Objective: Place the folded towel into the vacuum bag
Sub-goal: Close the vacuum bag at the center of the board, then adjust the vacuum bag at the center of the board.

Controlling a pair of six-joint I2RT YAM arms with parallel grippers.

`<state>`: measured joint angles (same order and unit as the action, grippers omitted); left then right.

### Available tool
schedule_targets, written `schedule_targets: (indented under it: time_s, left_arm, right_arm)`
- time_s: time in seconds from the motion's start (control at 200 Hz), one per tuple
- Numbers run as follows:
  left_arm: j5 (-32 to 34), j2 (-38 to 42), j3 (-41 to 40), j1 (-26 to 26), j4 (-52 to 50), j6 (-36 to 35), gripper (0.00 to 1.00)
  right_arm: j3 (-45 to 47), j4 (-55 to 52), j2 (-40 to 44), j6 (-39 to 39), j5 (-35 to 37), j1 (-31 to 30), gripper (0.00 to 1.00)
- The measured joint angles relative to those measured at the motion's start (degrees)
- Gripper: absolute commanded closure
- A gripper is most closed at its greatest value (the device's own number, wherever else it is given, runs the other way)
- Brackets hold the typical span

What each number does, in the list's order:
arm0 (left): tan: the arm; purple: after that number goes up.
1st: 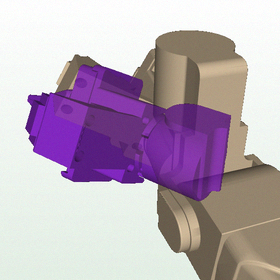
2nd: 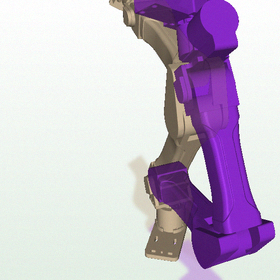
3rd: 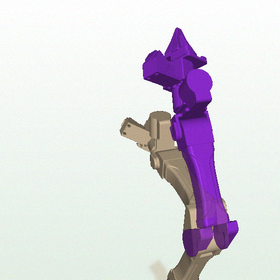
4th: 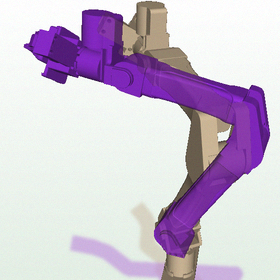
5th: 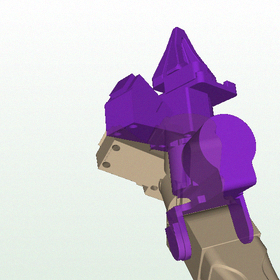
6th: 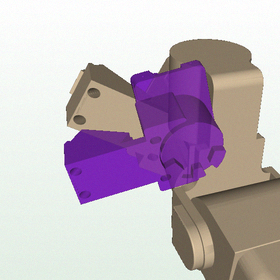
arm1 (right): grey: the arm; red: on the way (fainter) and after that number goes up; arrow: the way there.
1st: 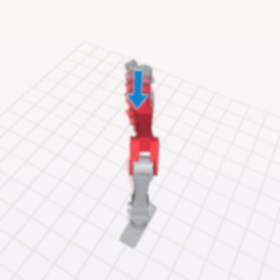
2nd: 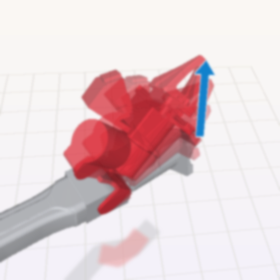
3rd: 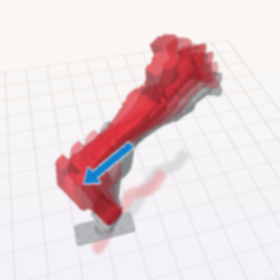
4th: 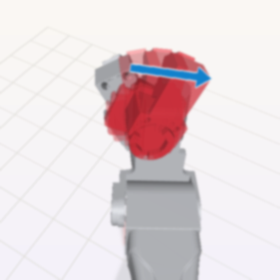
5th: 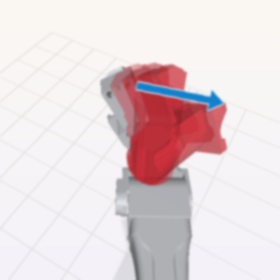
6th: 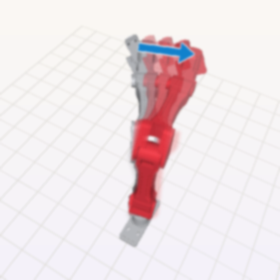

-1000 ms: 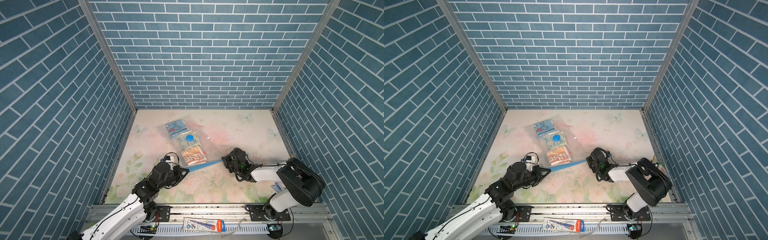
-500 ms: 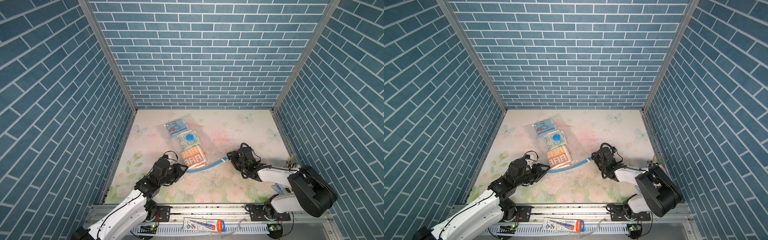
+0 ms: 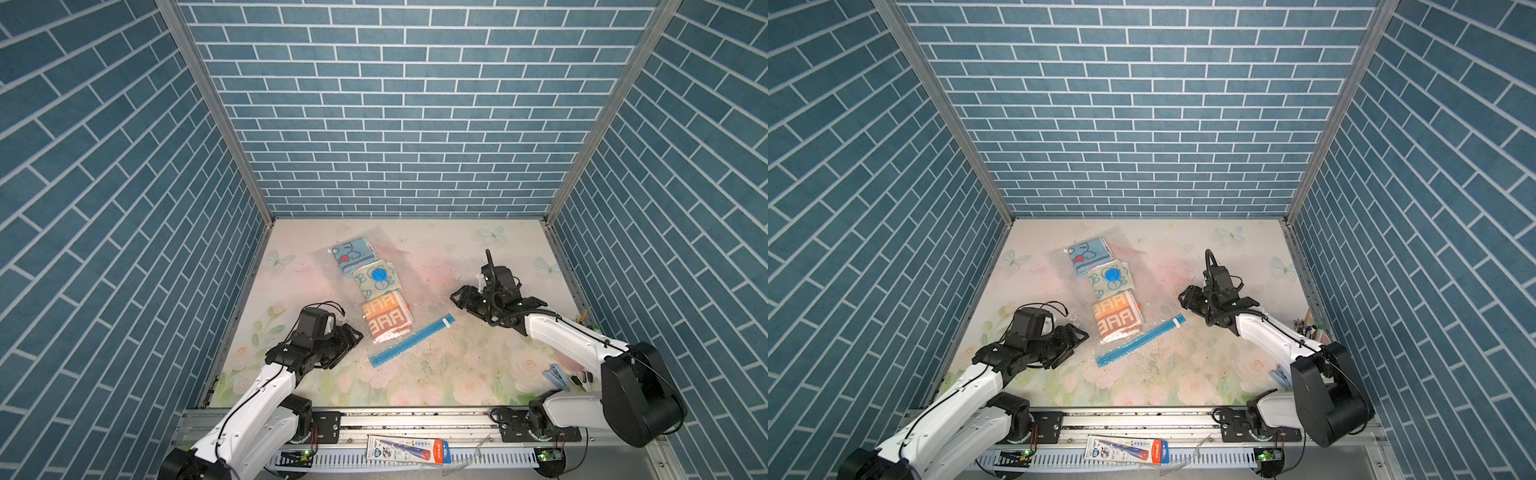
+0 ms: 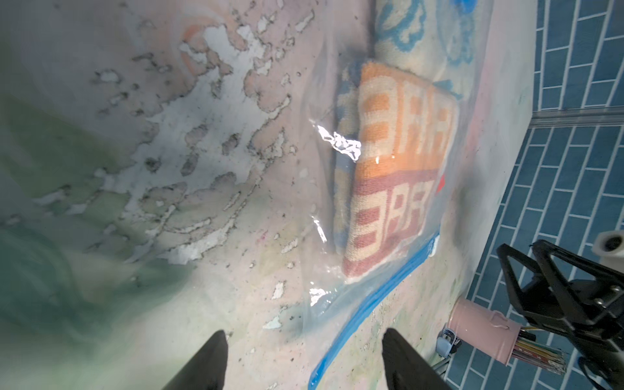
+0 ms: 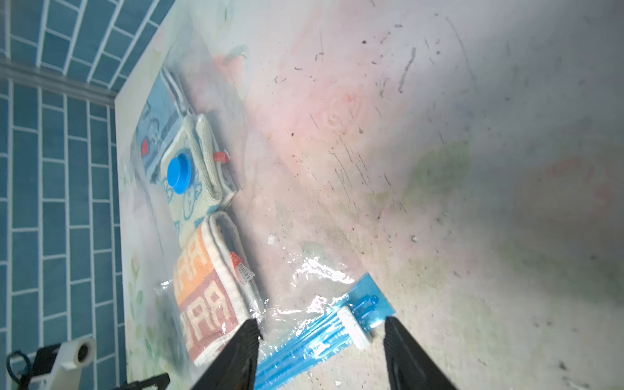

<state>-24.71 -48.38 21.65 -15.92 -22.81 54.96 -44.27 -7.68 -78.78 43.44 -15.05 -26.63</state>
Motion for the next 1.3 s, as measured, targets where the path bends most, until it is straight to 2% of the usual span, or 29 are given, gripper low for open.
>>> schedule_targets:
  time_s: [0.25,0.45,0.6,0.725,1.085,1.22,1.3]
  left_arm:
    - [-1.79,-8.31,0.46,4.57,7.26,-1.97,0.25]
    - [-3.50,-14.95,0.96,6.64,15.19,-2.29,0.25]
    - [-4.07,-20.74,1.75,7.72,20.90,-2.34,0.32]
    - [-4.63,-25.88,3.02,8.39,25.42,-2.38,0.43]
    - [-3.93,-36.76,8.24,8.96,32.81,-2.36,0.88]
    - [-3.45,-39.98,11.02,9.07,32.87,-2.97,0.98]
    - [-3.43,-41.79,13.07,9.07,32.85,-3.23,1.00]
  right_arm:
    - [-11.06,-5.25,-13.70,-12.46,-5.33,1.18,0.39]
    - [-18.43,-6.01,-23.19,-15.82,-8.61,1.33,0.38]
    - [-22.36,-5.99,-29.18,-16.83,-10.86,1.42,0.38]
    - [-24.50,-5.97,-32.44,-16.96,-12.79,1.42,0.38]
    - [-33.16,-3.87,-40.54,-19.12,-20.65,1.42,0.39]
    - [-34.93,-3.04,-42.42,-19.89,-23.41,1.42,0.40]
    - [-35.19,-2.89,-42.84,-19.96,-24.70,1.42,0.42]
